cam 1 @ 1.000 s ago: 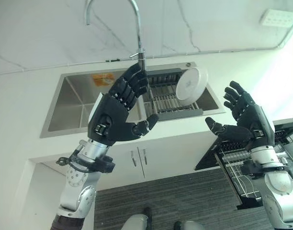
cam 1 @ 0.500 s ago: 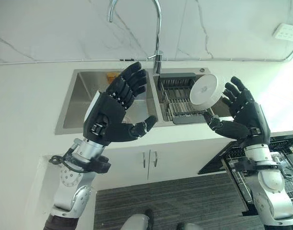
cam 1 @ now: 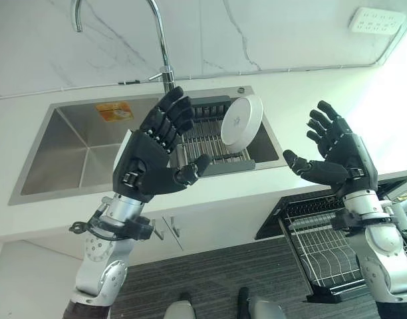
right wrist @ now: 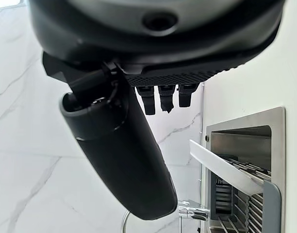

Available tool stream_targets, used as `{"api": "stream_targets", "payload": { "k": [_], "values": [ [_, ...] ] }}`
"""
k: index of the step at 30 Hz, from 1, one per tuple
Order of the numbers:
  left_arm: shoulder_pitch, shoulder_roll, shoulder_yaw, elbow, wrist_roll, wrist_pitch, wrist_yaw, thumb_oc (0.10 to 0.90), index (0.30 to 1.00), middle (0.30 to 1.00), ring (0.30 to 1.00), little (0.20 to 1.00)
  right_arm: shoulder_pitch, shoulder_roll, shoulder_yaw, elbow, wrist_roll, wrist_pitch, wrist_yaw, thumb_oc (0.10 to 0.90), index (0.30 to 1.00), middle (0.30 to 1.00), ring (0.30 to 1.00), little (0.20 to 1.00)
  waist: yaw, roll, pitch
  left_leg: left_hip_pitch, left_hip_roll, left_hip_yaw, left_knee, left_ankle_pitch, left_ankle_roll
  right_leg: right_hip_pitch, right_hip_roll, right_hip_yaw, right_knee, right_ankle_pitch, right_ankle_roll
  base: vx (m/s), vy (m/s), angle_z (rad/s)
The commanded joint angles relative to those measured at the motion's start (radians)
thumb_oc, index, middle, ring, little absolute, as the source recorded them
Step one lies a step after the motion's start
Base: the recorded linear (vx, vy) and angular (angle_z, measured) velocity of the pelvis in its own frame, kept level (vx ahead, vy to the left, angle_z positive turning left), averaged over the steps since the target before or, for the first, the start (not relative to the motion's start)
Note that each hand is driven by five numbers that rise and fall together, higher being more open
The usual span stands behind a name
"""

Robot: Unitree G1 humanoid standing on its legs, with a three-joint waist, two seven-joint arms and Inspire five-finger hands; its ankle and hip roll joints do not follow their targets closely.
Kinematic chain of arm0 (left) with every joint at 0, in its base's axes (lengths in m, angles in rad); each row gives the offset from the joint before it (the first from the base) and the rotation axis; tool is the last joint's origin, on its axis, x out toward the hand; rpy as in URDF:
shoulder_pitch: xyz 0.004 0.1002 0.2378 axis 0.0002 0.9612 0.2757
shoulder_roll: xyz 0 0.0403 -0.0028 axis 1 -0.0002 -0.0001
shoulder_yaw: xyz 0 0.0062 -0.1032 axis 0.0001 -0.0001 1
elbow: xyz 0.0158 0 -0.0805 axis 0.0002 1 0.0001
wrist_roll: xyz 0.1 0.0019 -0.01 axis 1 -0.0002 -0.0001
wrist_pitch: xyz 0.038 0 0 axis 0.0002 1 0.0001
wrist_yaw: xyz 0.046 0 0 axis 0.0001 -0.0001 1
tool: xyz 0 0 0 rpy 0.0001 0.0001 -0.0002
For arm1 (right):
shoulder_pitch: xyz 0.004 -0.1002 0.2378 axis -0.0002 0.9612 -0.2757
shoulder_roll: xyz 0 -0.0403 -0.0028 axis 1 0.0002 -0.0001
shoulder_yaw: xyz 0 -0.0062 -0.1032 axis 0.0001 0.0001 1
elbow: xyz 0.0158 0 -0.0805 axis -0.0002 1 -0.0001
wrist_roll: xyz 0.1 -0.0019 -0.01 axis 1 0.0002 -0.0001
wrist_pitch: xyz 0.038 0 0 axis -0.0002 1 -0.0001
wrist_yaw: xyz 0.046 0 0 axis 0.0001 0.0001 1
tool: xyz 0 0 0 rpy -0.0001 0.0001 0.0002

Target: Place the dishes in the dishwasher.

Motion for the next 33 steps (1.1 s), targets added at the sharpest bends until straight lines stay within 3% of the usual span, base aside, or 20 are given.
{"api": "stream_targets", "payload": {
  "k": [1,11,16,33],
  "values": [
    [-0.137,-0.009,-0.003,-0.048,-0.01,-0.141,0.038,0.8,0.9,0.9,0.9,0.9,-0.195,-0.032,-0.009,-0.01,-0.021,-0.114,-0.035,0.8,0.9,0.9,0.9,0.9,-0.001,0.003,-0.065,-0.007,0.027,0.011,0.047,-0.056,0.008,0.031,-0.043,0.005,-0.056,-0.011,0.066,-0.08,-0.002,0.11],
    [-0.171,0.001,-0.031,-0.008,-0.006,-0.122,0.025,0.8,0.9,0.9,0.9,0.9,-0.276,-0.018,0.034,0.147,0.026,-0.147,-0.071,0.8,0.9,0.9,0.9,0.9,0.023,0.0,-0.07,0.04,-0.002,-0.024,0.047,-0.083,0.017,0.082,-0.069,-0.01,-0.056,-0.011,0.091,0.03,0.026,0.12],
    [-0.174,0.011,-0.04,0.008,-0.014,-0.098,0.009,0.8,0.9,0.9,0.9,0.9,-0.299,0.021,0.032,0.255,0.131,-0.139,-0.097,0.8,0.9,0.9,0.9,0.9,0.048,-0.008,-0.084,0.073,-0.015,-0.037,0.047,-0.102,0.023,0.125,-0.083,-0.029,-0.056,-0.022,0.101,0.09,0.04,0.14],
    [-0.19,0.029,-0.044,0.042,-0.042,-0.066,-0.005,0.8,0.9,0.9,0.9,0.9,-0.355,0.0,-0.009,0.402,0.161,-0.093,-0.206,0.8,0.9,0.9,0.9,0.9,0.076,-0.021,-0.103,0.113,-0.033,-0.051,0.047,-0.129,0.032,0.181,-0.087,-0.044,-0.056,-0.046,0.102,0.03,0.02,0.04]
  ]
}}
